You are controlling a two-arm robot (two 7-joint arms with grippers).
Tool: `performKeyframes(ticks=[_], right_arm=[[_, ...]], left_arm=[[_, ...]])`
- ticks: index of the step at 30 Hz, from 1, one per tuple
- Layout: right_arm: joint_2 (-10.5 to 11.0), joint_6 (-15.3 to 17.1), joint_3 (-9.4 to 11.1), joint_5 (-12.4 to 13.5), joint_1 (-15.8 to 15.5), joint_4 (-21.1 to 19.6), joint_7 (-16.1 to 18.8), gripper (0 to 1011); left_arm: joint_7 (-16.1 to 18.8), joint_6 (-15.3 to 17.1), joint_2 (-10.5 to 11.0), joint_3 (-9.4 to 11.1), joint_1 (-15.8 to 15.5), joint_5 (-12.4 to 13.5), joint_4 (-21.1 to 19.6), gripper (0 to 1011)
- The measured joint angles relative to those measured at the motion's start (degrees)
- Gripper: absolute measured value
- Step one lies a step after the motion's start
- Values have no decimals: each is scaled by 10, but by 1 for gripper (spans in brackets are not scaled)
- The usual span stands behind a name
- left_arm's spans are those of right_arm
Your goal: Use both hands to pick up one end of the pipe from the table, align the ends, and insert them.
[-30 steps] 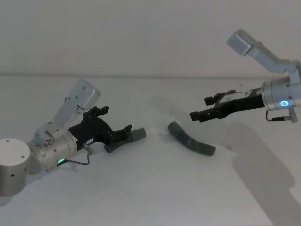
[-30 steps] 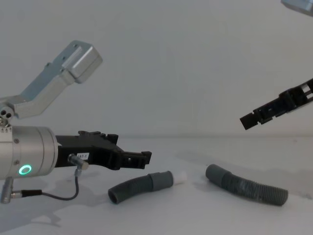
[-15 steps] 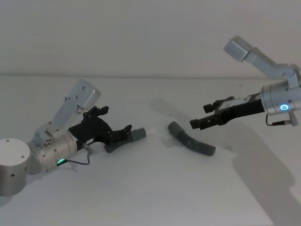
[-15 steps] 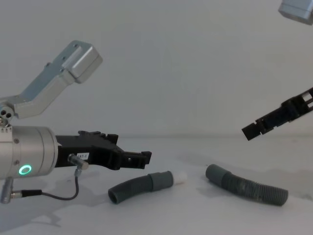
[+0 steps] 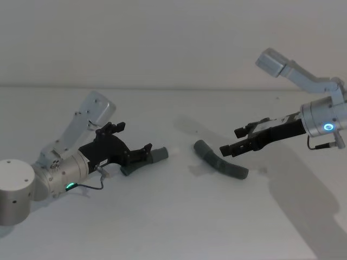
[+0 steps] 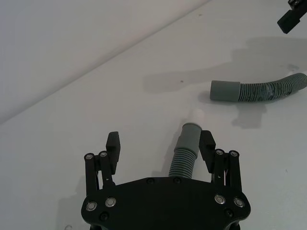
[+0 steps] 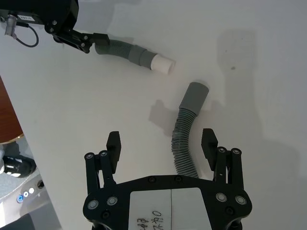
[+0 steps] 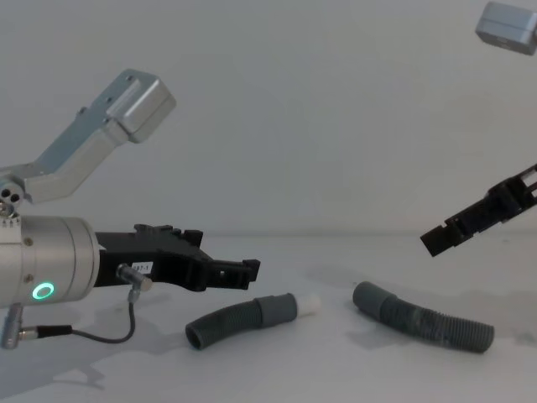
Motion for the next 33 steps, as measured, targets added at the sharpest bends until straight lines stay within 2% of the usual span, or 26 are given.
performKeyframes(ticks=[9, 29, 33], right_arm=[[-4, 1, -5, 1, -1, 3, -9, 1000], [-35, -16, 2, -12, -27, 9, -110, 1000], [-38, -18, 2, -13, -31, 10, -120, 1000]], left_arm=[[0, 0, 0, 0, 0, 0, 0, 1001], [0, 0, 0, 0, 0, 0, 0, 1001], [0, 0, 0, 0, 0, 0, 0, 1001]])
